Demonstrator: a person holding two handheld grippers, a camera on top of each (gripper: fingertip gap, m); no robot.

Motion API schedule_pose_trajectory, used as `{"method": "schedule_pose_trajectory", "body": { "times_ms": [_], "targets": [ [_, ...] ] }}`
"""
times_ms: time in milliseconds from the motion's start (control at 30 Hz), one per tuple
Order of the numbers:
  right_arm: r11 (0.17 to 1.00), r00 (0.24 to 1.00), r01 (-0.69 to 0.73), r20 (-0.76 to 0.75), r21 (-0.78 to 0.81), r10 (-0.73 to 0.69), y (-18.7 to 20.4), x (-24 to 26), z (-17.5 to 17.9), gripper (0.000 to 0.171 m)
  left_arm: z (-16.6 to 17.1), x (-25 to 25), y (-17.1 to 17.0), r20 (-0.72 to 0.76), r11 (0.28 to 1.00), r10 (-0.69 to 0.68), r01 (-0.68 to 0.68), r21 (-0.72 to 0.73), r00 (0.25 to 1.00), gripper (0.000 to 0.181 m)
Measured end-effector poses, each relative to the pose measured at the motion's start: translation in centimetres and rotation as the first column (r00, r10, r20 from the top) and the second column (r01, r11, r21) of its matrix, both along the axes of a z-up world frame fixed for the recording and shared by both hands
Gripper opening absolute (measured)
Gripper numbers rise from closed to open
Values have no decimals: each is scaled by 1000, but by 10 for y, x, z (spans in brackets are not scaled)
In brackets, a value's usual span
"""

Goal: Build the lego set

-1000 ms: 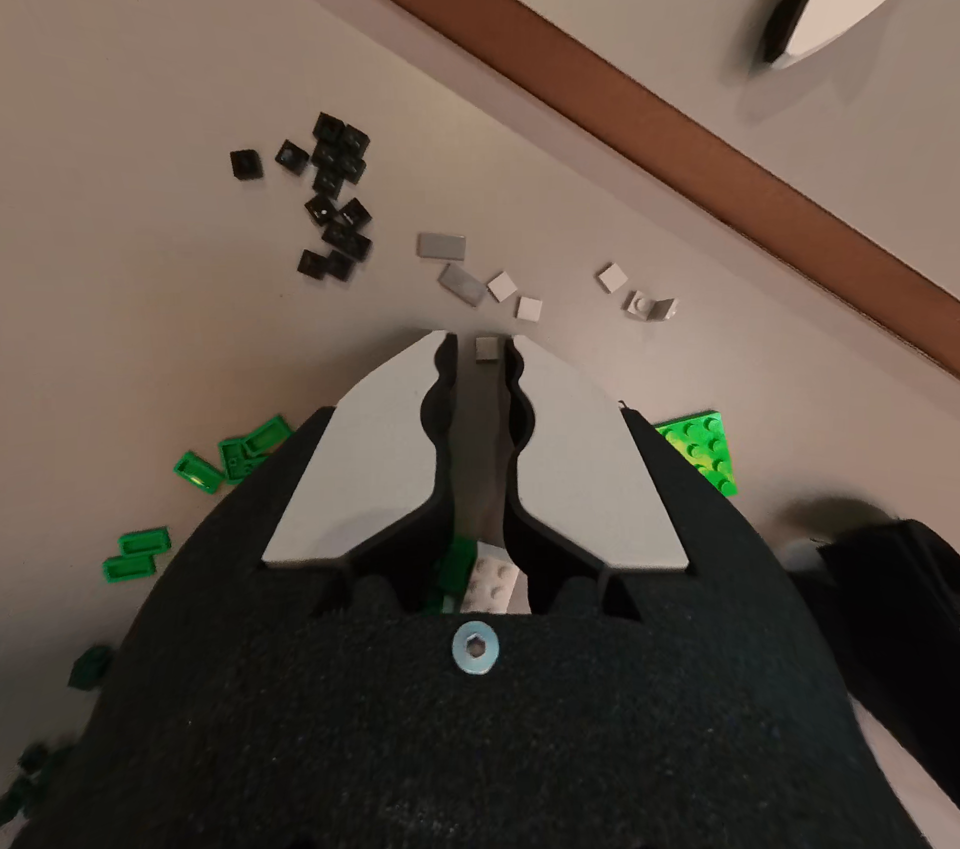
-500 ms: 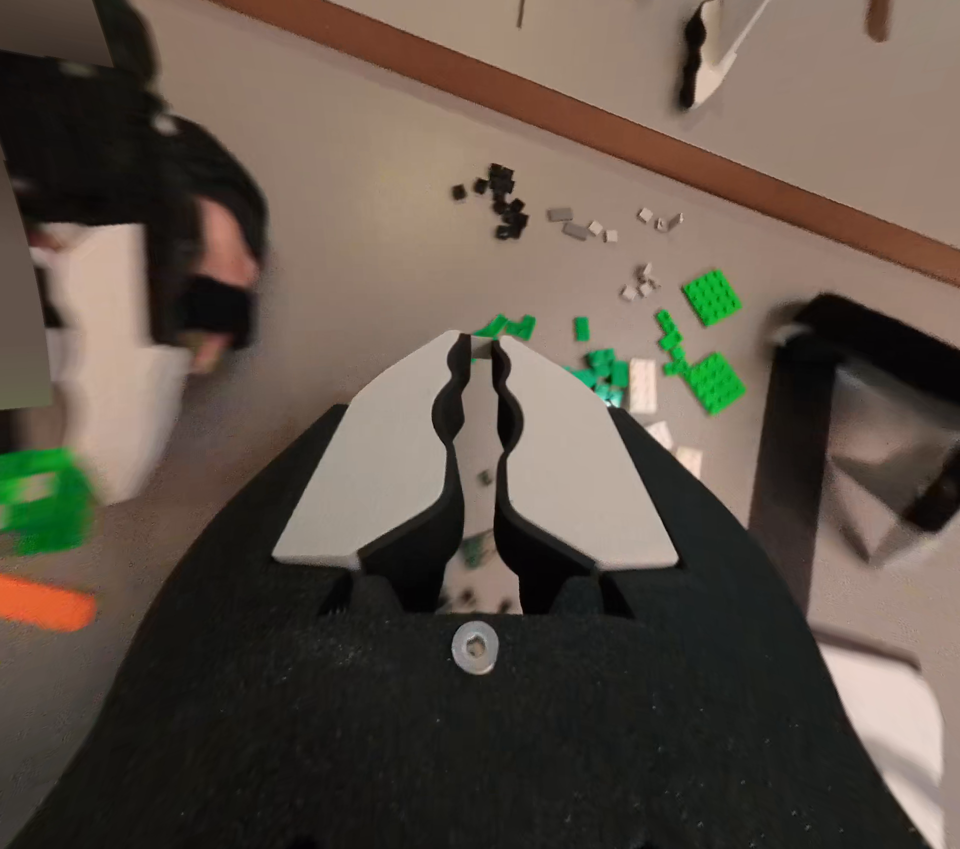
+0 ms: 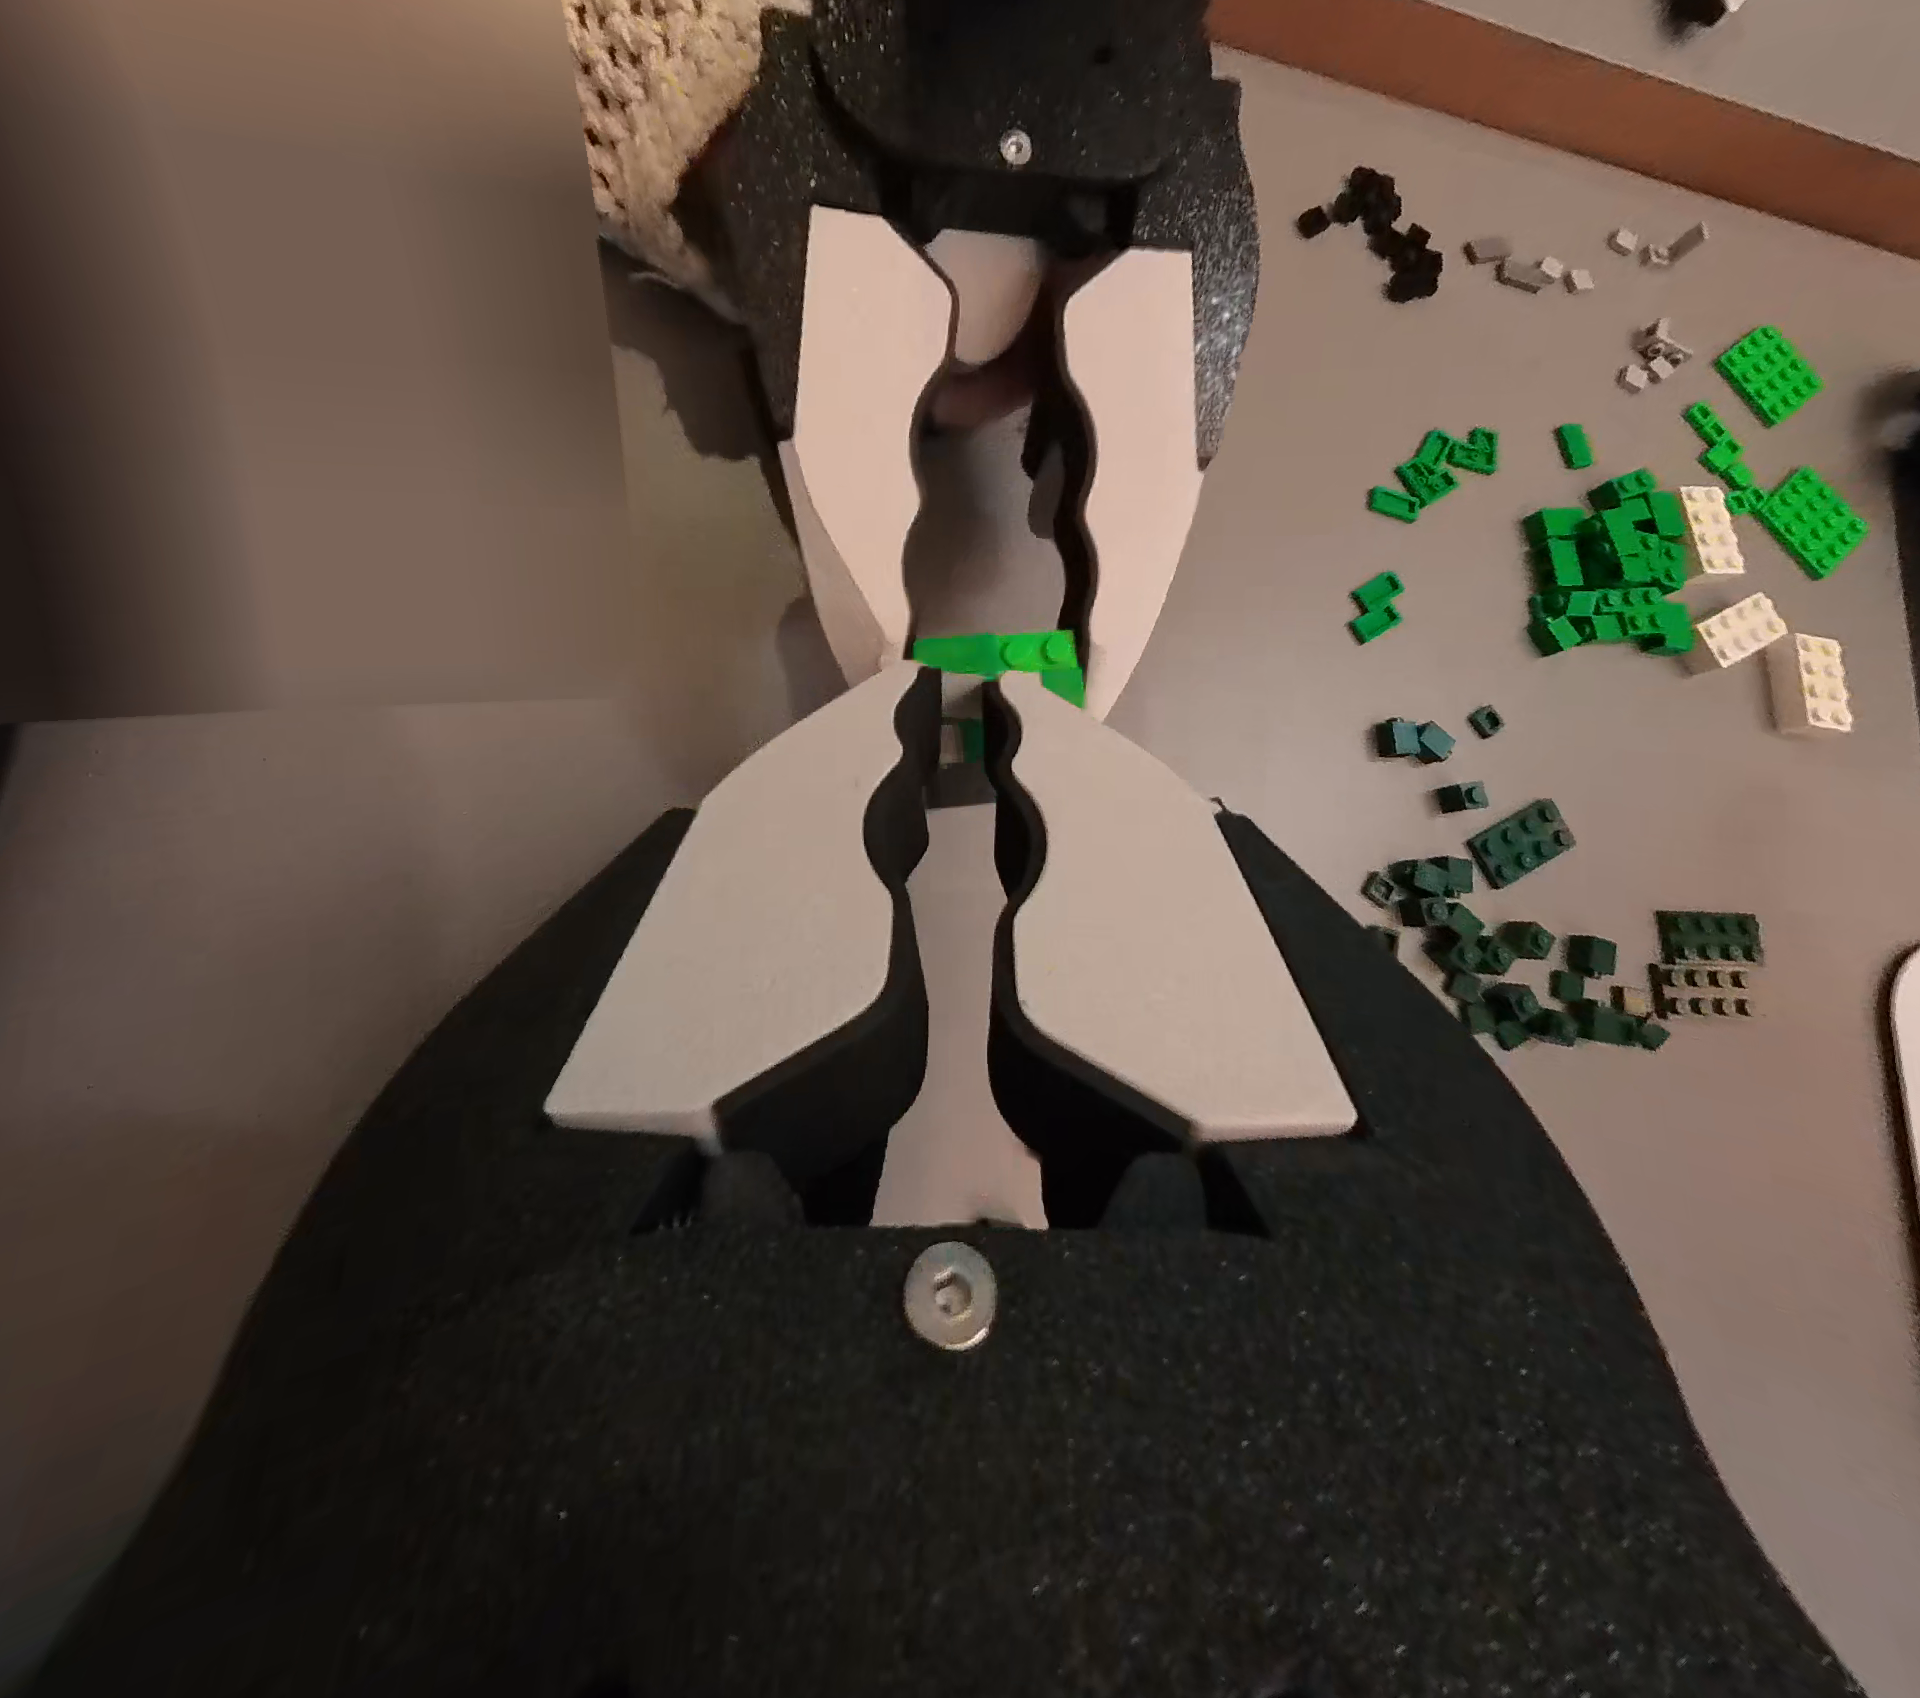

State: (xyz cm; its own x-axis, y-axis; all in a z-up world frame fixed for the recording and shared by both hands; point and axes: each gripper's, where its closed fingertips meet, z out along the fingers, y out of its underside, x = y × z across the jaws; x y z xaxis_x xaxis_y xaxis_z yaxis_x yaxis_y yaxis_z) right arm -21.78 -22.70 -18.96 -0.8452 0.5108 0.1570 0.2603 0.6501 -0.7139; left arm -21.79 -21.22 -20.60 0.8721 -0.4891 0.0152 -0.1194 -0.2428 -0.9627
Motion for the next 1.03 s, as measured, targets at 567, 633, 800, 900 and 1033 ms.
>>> {"method": "schedule_pose_trajectory", "body": {
  "times_ms": [567, 633, 800, 900, 1033],
  "targets": [
    [996, 999, -21, 38, 87, 18, -3, -4, -11, 9, -9, 9, -2, -64, 998, -46, 44, -38, 997, 35],
    [996, 999, -15, 40, 85, 12, -2, -3, -12, 10, -9, 10, -2, -69, 998, -47, 45, -41, 997, 35],
    [998, 999, 30, 37, 59, -33, 2, -4, -7, 14, -9, 9, -2, -67, 998, -42, 40, -38, 997, 35],
    [980, 983, 186, 19, -74, -185, 16, -13, 7, 19, -6, 7, -1, -64, 1000, -22, 21, -18, 998, 35],
    [761, 843, 533, 306, -369, -442, 38, -19, 6, 28, -2, 5, 0, -81, 1000, 8, -6, 25, 997, 35]
  ]
}}
